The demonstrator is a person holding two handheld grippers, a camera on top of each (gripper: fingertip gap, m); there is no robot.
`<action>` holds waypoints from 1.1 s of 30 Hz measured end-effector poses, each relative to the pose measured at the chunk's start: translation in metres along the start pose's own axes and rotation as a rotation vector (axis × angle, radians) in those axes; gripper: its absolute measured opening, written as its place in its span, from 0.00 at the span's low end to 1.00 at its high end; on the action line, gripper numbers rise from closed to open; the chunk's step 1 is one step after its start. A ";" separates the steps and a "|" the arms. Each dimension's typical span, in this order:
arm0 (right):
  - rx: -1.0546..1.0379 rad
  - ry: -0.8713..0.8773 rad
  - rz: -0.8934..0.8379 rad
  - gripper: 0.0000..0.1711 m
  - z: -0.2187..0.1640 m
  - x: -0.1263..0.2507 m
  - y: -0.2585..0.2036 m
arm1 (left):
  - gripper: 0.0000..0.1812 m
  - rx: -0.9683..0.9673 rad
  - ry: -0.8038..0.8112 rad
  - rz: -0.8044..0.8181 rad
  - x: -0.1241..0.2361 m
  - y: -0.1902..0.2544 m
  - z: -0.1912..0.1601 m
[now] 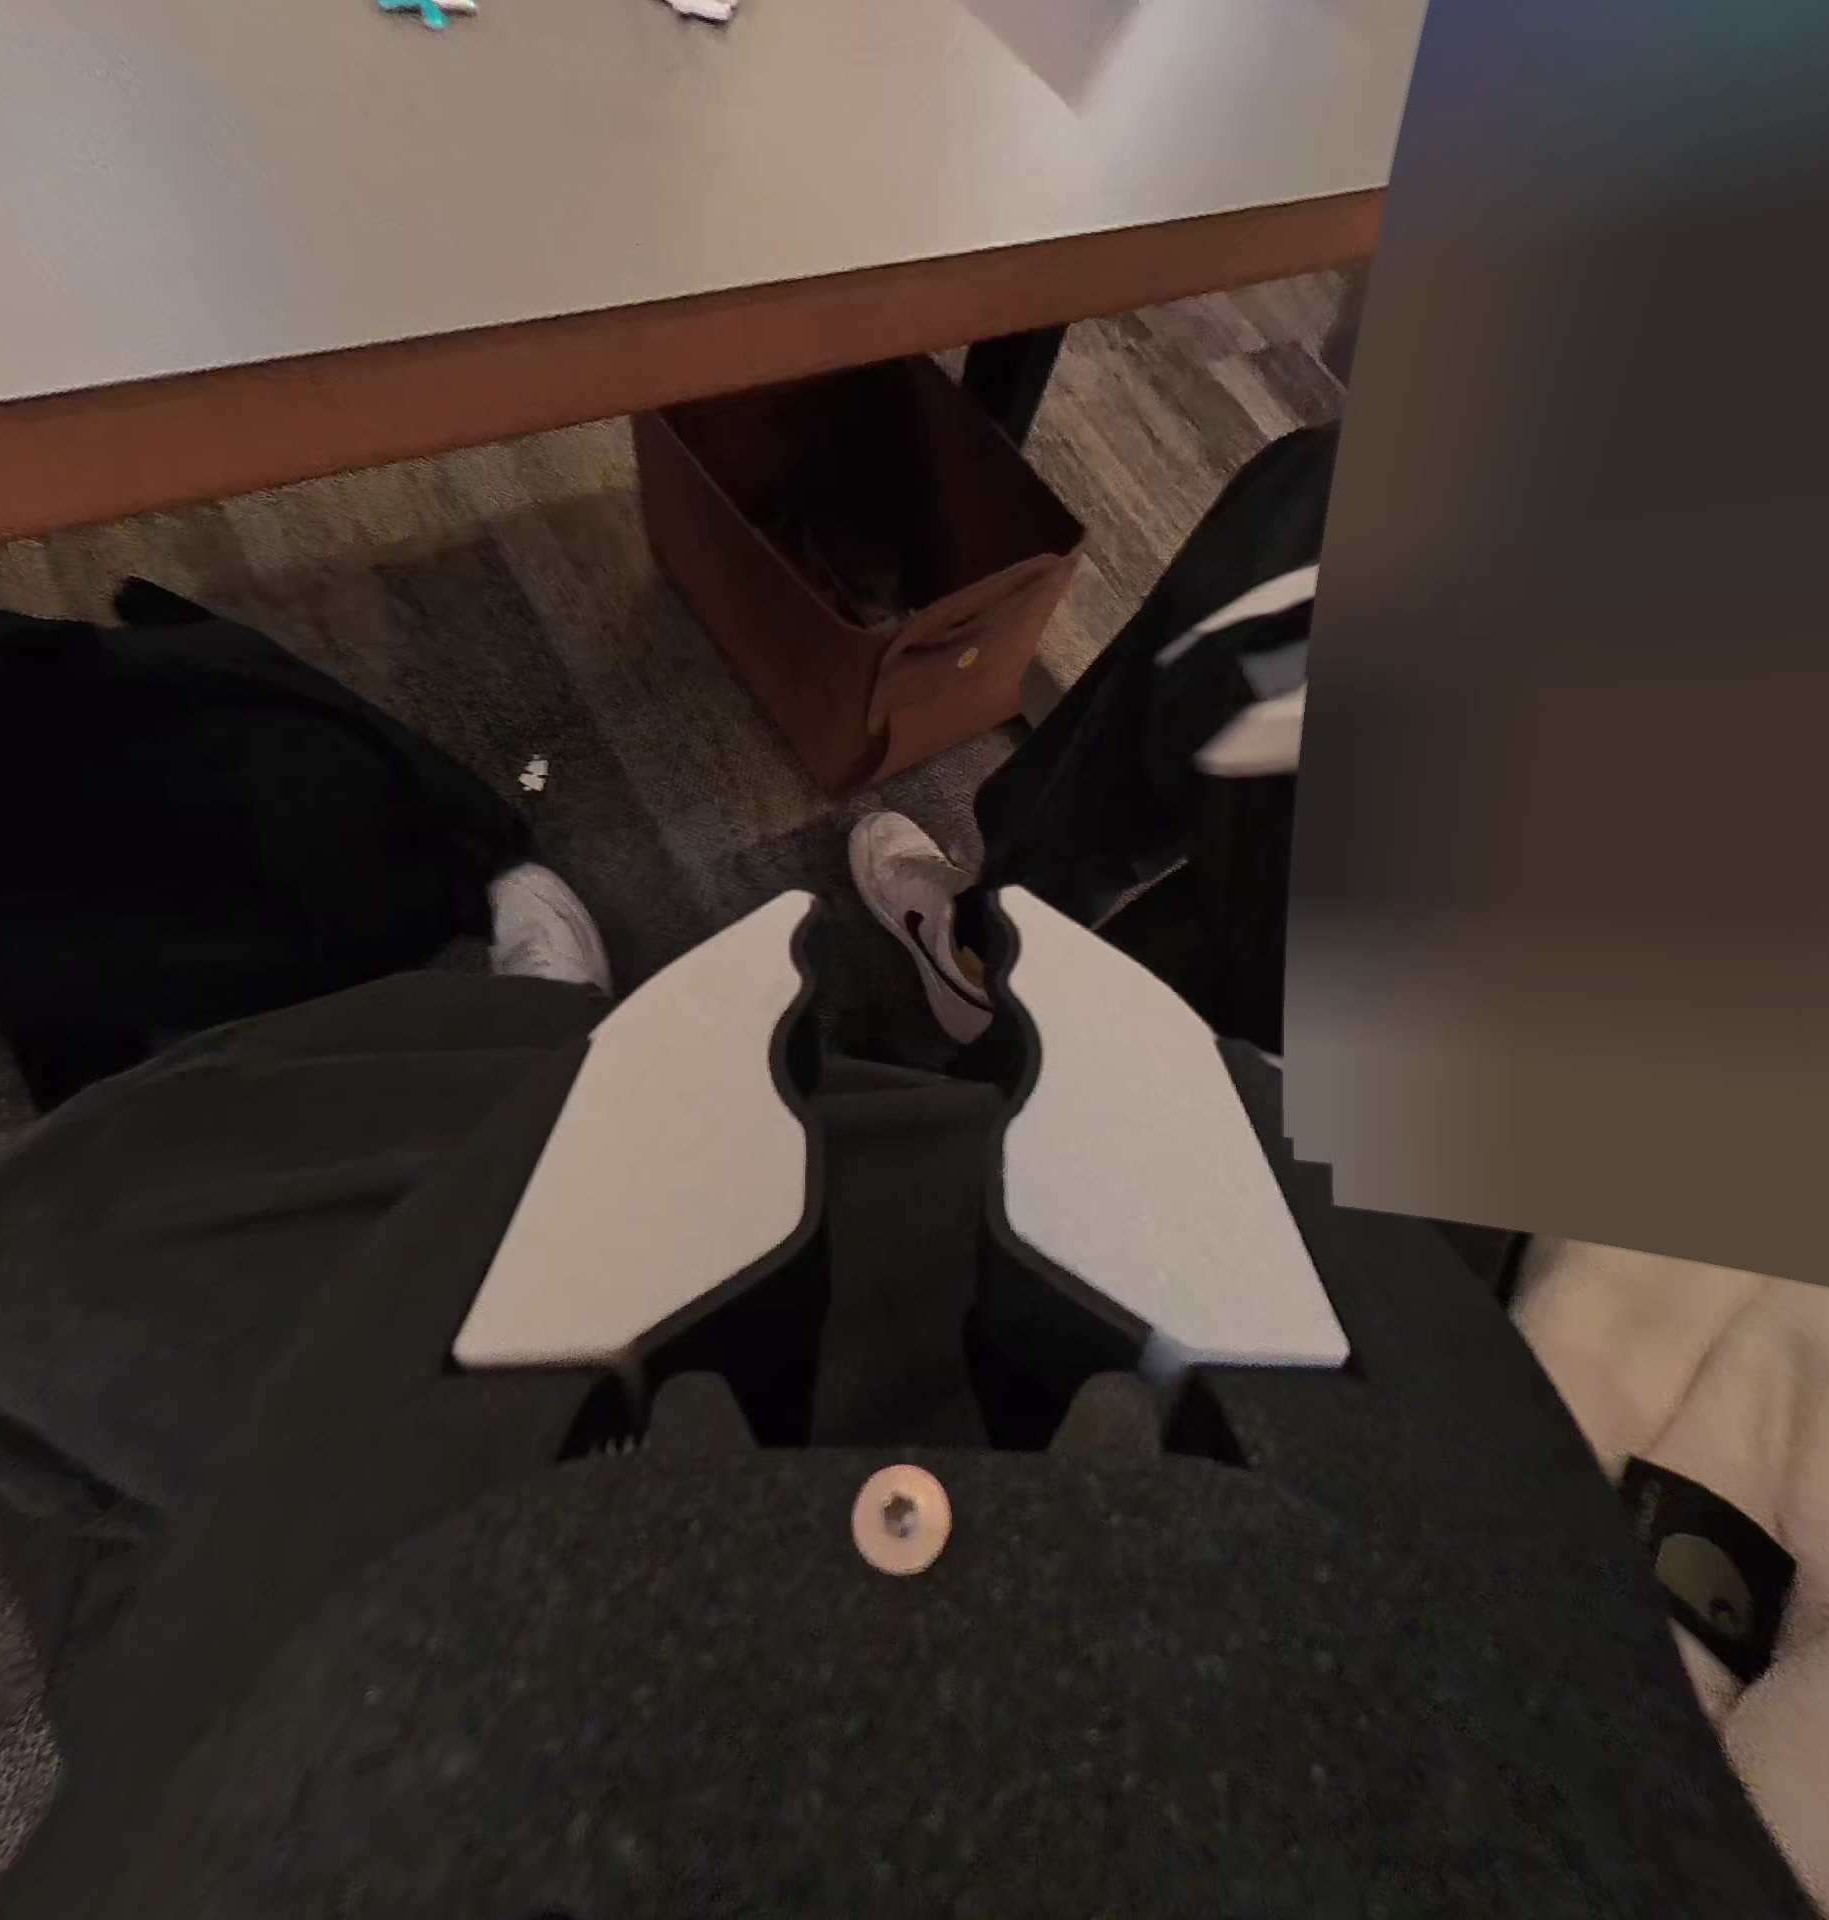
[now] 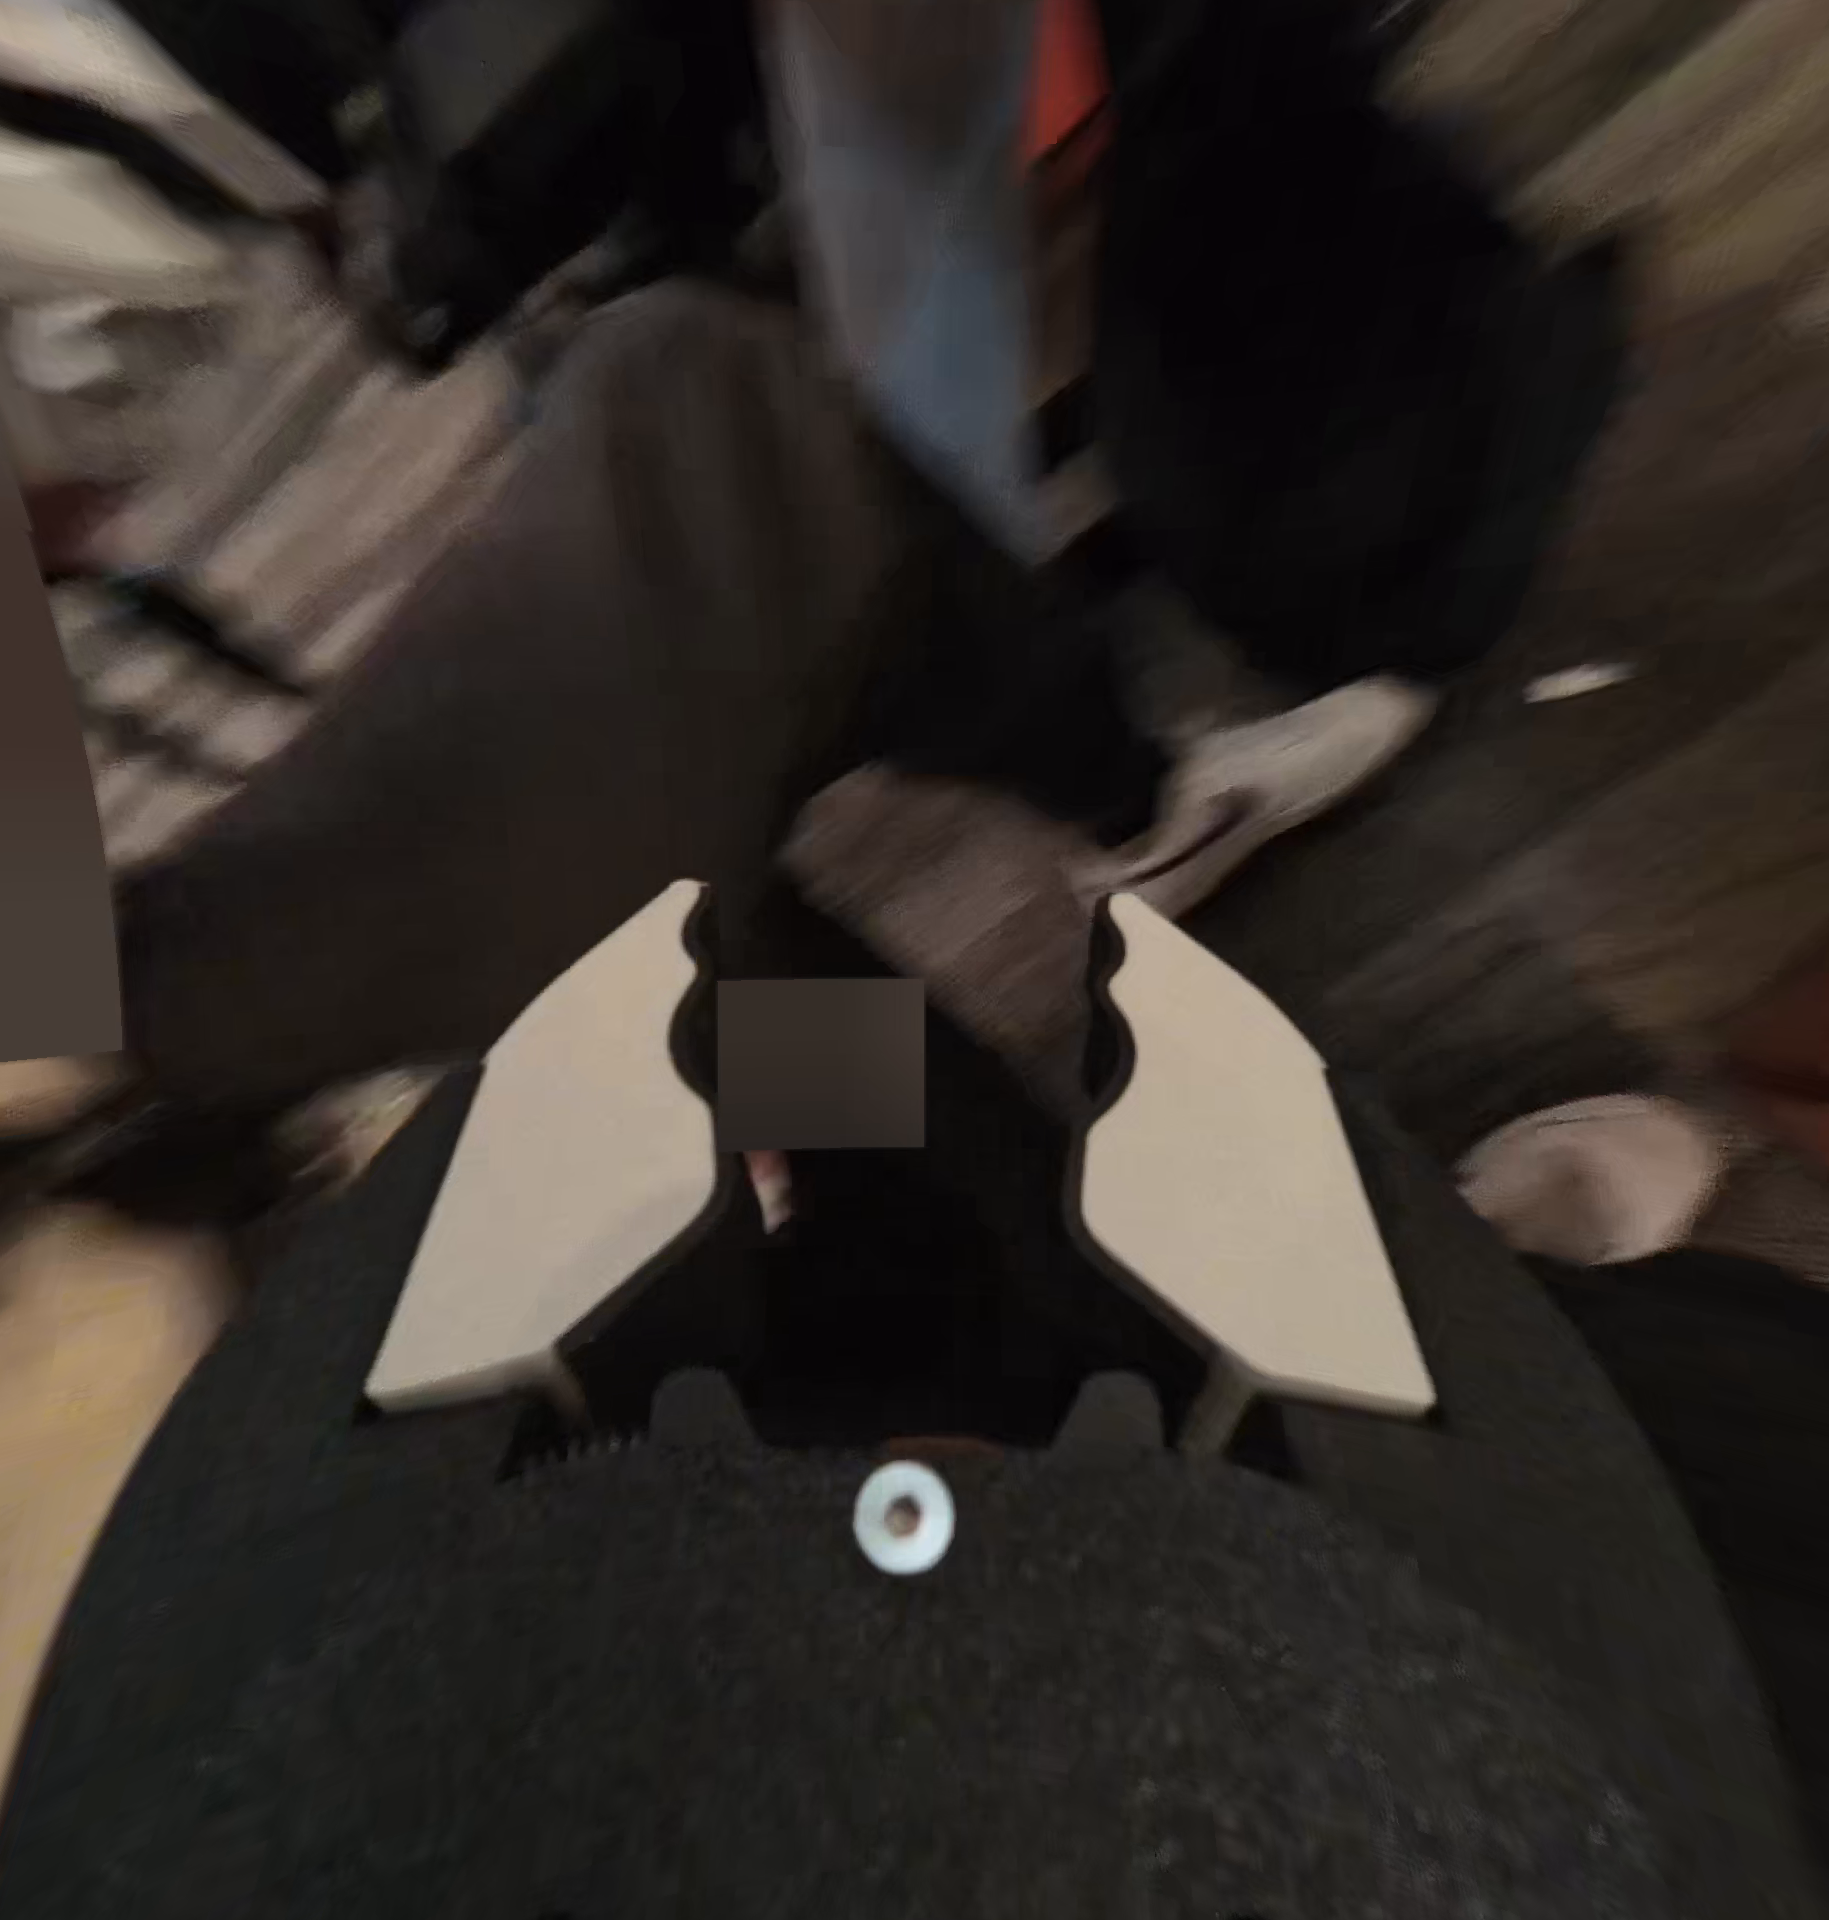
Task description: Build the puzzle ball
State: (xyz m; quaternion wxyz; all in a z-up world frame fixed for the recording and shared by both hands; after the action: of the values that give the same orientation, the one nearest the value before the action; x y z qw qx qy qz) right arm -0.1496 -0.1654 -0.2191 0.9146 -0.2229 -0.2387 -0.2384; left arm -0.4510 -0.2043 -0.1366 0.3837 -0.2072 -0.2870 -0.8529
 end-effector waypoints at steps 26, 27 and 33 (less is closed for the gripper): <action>0.362 -0.460 -0.310 0.42 -0.151 -0.596 0.492 | 0.16 0.350 -0.107 0.331 0.050 -0.119 -0.059; 0.377 -0.449 -0.322 0.44 -0.150 -0.597 0.493 | 0.16 0.359 -0.111 0.328 0.051 -0.121 -0.061; 0.310 -0.428 -0.261 0.25 -0.153 -0.590 0.503 | 0.16 0.404 -0.122 0.327 0.059 -0.124 -0.077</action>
State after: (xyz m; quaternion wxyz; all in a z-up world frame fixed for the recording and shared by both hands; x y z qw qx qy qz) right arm -0.2820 0.3447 -0.8077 0.8282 -0.0933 -0.4863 -0.2624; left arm -0.5938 -0.2191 -0.2012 0.5320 -0.2210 -0.4366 -0.6910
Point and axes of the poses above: each gripper's, where its closed fingertips meet, x back along the fingers, z out of its top, y = z × x across the jaws, the point moved 10 cm from there along x, back along the fingers, and after that the axes turned 8 degrees about x, right-handed, at the moved point
